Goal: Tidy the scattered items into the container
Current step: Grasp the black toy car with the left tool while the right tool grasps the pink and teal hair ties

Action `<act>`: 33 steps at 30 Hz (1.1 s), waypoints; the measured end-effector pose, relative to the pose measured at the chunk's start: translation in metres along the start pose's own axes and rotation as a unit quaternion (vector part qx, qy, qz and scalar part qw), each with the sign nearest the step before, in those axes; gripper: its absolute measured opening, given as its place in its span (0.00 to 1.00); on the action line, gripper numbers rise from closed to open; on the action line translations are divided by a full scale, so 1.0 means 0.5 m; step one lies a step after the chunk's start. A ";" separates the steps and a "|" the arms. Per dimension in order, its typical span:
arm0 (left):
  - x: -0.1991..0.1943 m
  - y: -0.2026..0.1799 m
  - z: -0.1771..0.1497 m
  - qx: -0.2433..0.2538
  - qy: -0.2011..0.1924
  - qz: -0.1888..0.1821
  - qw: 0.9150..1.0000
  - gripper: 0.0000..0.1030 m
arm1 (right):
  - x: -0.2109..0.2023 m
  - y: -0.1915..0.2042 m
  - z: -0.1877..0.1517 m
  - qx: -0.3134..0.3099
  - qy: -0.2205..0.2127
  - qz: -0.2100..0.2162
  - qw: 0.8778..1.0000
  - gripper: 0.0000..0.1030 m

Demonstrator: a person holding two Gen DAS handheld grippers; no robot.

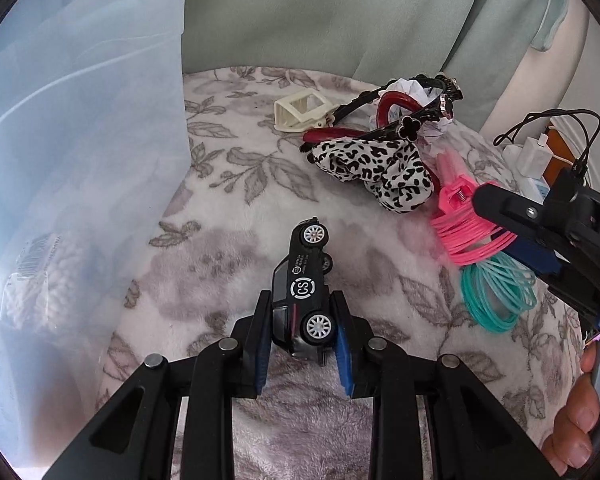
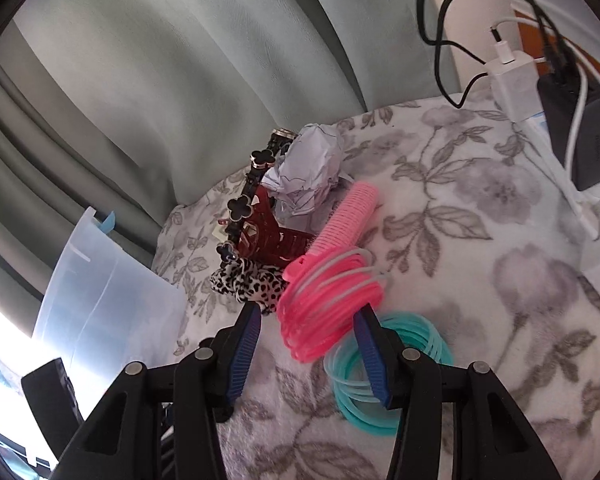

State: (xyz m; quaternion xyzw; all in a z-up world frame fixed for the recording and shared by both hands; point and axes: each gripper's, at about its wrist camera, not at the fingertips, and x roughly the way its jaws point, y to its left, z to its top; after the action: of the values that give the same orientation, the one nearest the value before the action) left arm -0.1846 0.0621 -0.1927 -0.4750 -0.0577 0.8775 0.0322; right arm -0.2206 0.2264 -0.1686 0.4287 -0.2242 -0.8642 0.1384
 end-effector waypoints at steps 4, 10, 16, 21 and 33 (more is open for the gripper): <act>0.003 0.004 0.002 -0.003 0.002 -0.008 1.000 0.28 | 0.000 -0.007 0.002 0.011 -0.002 0.020 1.000 0.18; -0.002 0.002 0.003 -0.001 0.005 -0.010 1.000 0.28 | -0.032 -0.008 -0.007 0.019 -0.016 0.033 0.999 0.10; -0.024 -0.012 0.008 0.008 0.002 -0.016 1.000 0.27 | -0.088 -0.005 -0.006 0.024 -0.043 0.038 0.998 0.10; -0.060 -0.032 0.012 0.020 -0.010 -0.020 1.000 0.27 | -0.138 -0.010 -0.007 0.036 -0.061 0.046 0.996 0.10; -0.184 -0.064 0.014 0.045 -0.065 -0.031 0.996 0.27 | -0.291 0.014 -0.015 0.033 -0.129 0.064 0.989 0.10</act>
State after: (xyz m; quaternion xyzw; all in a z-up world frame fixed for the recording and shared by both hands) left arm -0.1399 0.0830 -0.1083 -0.4132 -0.0349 0.9068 0.0764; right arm -0.1277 0.2811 -0.0705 0.3028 -0.2956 -0.8936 0.1494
